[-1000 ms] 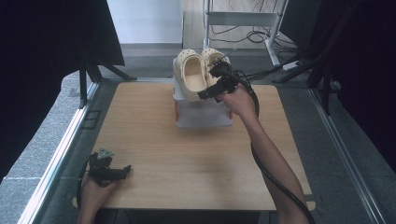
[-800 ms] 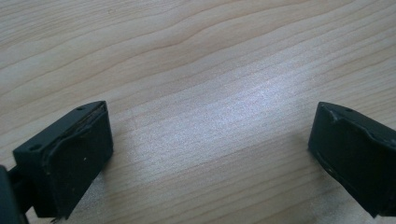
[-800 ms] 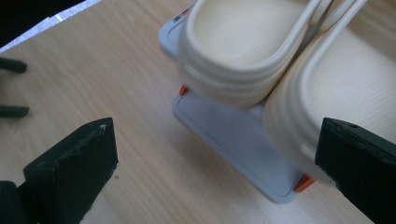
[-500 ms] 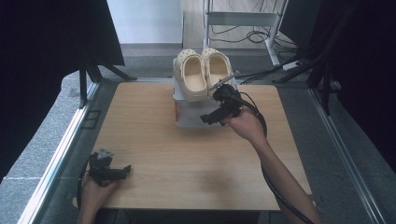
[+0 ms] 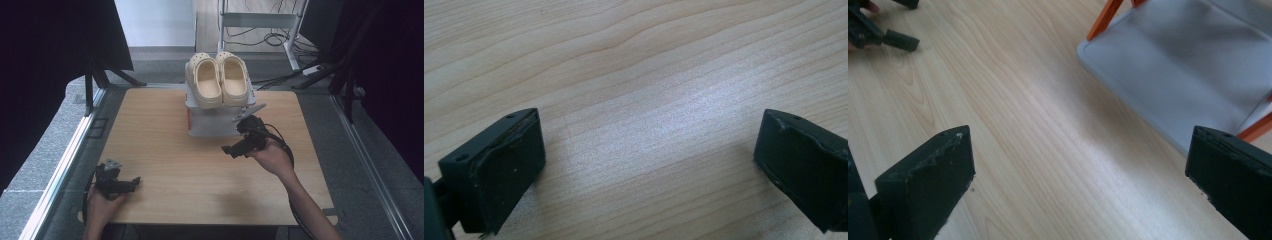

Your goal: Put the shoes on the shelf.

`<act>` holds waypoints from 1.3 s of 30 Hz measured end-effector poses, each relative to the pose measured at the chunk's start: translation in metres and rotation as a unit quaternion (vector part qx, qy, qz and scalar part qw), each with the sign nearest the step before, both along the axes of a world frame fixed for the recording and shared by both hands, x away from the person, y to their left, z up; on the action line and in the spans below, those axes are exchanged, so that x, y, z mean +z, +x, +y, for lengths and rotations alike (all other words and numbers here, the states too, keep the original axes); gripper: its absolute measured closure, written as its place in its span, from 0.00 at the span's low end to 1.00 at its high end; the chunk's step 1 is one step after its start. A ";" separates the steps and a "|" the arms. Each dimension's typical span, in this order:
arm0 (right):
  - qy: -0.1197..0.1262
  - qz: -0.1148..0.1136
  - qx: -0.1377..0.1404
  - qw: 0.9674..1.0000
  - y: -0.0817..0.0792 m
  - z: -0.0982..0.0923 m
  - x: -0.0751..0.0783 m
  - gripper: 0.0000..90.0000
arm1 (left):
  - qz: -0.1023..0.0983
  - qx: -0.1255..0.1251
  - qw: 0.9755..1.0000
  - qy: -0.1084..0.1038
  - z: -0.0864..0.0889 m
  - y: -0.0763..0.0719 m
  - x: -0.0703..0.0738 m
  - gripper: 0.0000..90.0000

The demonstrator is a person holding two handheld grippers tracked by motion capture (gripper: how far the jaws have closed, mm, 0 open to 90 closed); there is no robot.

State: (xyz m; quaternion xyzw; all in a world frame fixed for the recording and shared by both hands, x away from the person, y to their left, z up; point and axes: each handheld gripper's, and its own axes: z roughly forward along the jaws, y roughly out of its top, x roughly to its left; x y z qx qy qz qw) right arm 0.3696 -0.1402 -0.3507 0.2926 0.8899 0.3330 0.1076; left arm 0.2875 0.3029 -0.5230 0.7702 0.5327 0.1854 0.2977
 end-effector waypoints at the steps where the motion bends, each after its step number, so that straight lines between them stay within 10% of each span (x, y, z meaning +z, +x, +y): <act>1: 0.001 -0.001 -0.003 1.000 -0.004 -0.006 -0.006 0.00 | 0.000 0.000 1.000 0.000 0.000 0.000 0.000 0.00; 22: 0.019 -0.004 -0.063 0.998 -0.036 -0.057 -0.091 0.00 | 0.001 0.005 1.000 -0.002 -0.001 0.000 0.000 0.00; 39: 0.018 -0.016 -0.074 0.997 -0.048 -0.061 -0.169 0.00 | 0.001 0.006 1.000 -0.003 -0.002 -0.001 0.000 0.00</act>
